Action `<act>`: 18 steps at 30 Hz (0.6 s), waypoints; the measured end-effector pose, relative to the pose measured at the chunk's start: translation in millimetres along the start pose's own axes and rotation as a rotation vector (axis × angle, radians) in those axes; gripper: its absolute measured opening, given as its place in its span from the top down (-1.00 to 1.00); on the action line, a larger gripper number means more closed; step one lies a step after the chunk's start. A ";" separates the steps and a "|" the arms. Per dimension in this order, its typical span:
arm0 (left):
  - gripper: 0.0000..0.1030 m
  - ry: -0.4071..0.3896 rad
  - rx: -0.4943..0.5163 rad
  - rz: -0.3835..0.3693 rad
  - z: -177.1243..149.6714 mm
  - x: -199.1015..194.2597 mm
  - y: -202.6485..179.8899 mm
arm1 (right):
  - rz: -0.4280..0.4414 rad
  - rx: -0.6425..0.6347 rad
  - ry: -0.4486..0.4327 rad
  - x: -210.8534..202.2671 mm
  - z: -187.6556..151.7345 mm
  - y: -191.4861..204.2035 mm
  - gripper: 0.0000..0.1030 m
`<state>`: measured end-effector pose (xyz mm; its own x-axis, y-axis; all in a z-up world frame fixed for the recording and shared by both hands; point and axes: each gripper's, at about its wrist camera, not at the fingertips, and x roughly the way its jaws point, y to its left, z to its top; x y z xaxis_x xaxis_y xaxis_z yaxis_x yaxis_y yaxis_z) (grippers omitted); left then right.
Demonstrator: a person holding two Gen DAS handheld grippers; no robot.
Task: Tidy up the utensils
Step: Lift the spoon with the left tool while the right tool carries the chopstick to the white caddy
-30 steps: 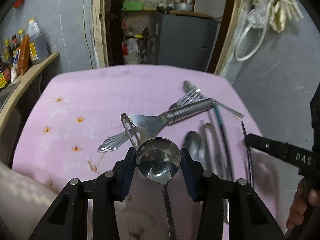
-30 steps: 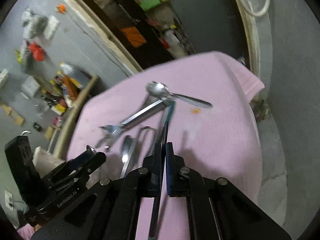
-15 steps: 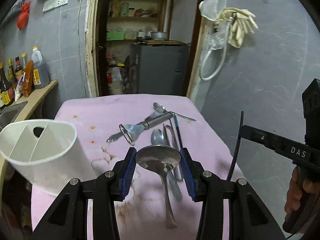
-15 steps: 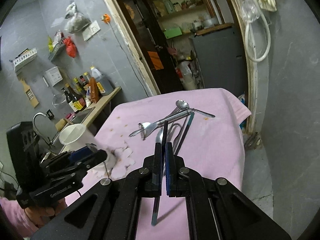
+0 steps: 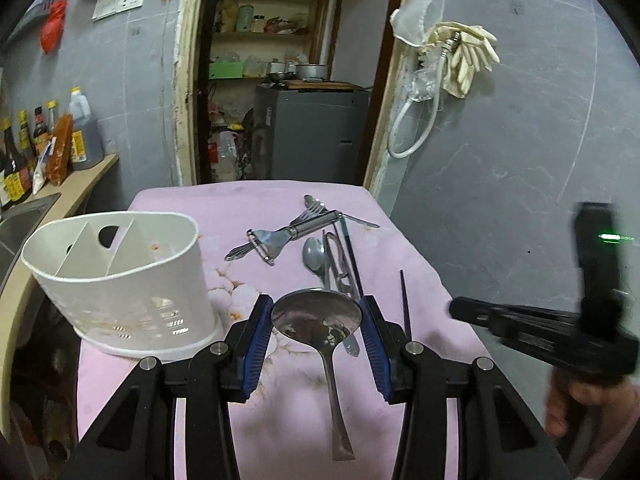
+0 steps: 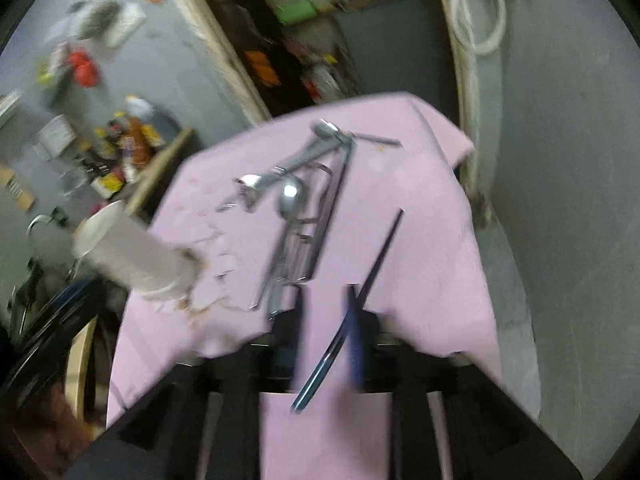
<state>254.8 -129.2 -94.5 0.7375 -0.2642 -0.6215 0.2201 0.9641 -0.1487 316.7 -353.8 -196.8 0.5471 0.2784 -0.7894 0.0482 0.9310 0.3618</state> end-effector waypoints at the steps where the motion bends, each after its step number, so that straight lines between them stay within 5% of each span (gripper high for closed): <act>1: 0.19 -0.001 -0.009 0.002 0.1 -1.6 1.7 | -0.023 0.015 0.035 12.1 2.3 0.8 0.31; 4: 0.19 -0.010 -0.029 0.017 0.6 -5.9 5.3 | -0.127 0.031 0.166 46.9 6.0 5.3 0.32; 7: 0.19 -0.023 -0.051 0.033 1.5 -11.7 10.4 | -0.301 -0.082 0.155 55.9 5.9 25.6 0.59; 9: 0.19 -0.030 -0.064 0.043 1.0 -14.8 13.5 | -0.319 -0.098 0.143 55.0 4.1 33.7 0.67; 10: 0.19 -0.038 -0.076 0.051 1.2 -17.3 16.6 | -0.284 -0.083 0.153 53.3 4.9 32.0 0.84; 12: 0.19 -0.048 -0.095 0.062 1.5 -20.8 20.4 | -0.010 0.177 0.118 37.7 6.1 -6.2 0.90; 14: 0.19 -0.056 -0.111 0.068 1.4 -25.4 24.3 | 0.147 0.314 0.012 6.4 0.2 -29.2 0.90; 18: 0.19 -0.078 -0.116 0.065 4.0 -36.7 29.8 | 0.255 0.155 -0.146 -52.8 -10.3 -0.1 0.91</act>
<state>236.9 -90.9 -73.1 0.7962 -0.1984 -0.5715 0.0988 0.9747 -0.2007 279.2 -366.1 -160.3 0.6712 0.4508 -0.5884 0.0146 0.7856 0.6186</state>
